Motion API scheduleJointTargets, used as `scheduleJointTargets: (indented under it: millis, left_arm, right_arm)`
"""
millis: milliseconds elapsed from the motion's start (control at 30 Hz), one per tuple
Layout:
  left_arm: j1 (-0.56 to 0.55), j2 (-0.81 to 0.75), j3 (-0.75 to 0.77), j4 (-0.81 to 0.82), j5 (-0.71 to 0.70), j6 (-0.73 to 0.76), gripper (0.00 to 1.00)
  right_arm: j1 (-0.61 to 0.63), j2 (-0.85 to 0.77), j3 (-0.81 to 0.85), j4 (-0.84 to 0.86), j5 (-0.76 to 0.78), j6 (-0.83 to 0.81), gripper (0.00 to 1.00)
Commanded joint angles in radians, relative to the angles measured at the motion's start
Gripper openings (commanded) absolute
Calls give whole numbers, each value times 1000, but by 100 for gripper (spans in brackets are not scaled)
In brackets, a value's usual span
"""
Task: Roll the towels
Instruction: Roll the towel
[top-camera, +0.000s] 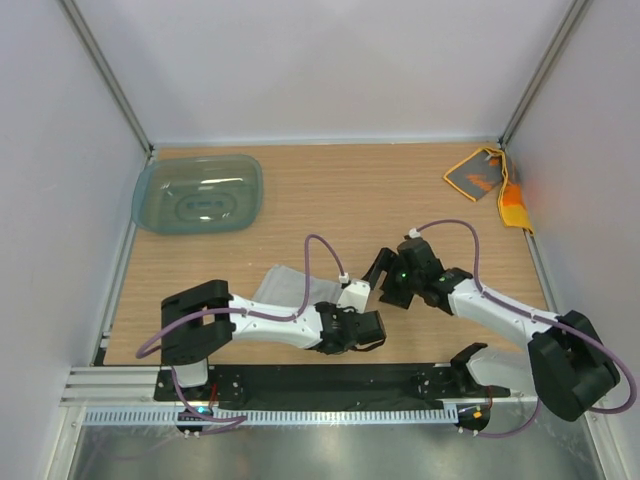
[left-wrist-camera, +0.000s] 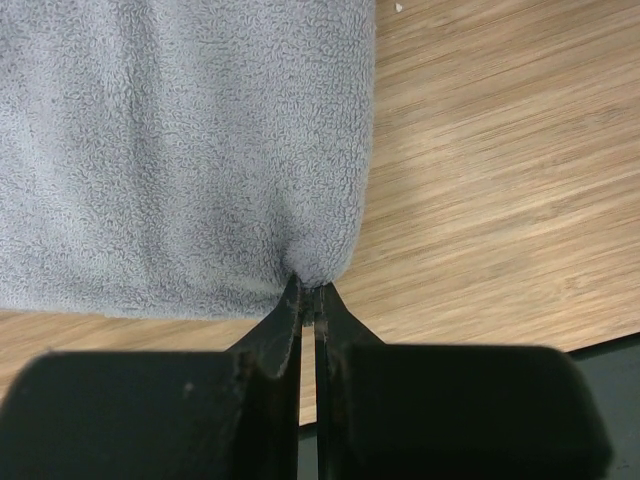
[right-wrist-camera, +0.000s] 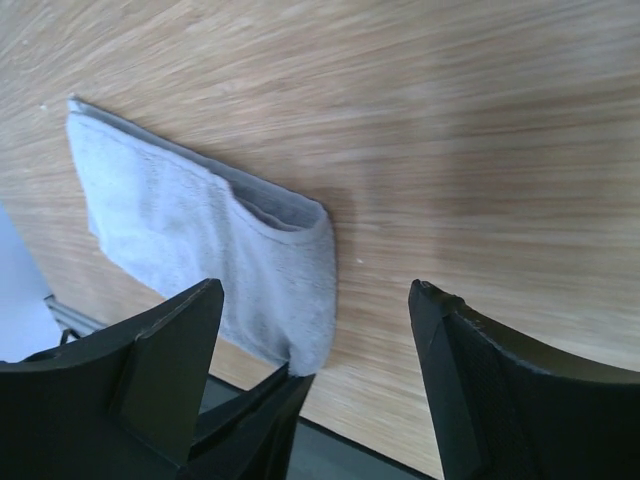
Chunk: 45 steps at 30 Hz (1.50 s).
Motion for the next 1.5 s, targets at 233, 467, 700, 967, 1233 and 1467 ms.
scheduleJointTargets:
  millis: [233, 467, 700, 967, 1233, 1467]
  left_arm:
    - [2, -40, -24, -8, 8, -33, 0]
    - [8, -66, -39, -10, 5, -42, 0]
    - [10, -97, -51, -11, 0, -44, 0]
    - [14, -98, -56, -13, 2, -47, 0]
    - [22, -121, -60, -14, 6, -50, 0]
    - [27, -159, -83, -19, 11, -61, 0]
  right_arm:
    - [5, 126, -42, 247, -142, 63, 63]
    - [5, 175, -63, 250, -123, 64, 50]
    - [4, 211, -66, 302, -116, 66, 49]
    - [28, 248, -53, 316, -116, 66, 35]
    - [30, 232, -71, 261, -64, 54, 2]
    - [27, 232, -19, 76, 41, 8, 12]
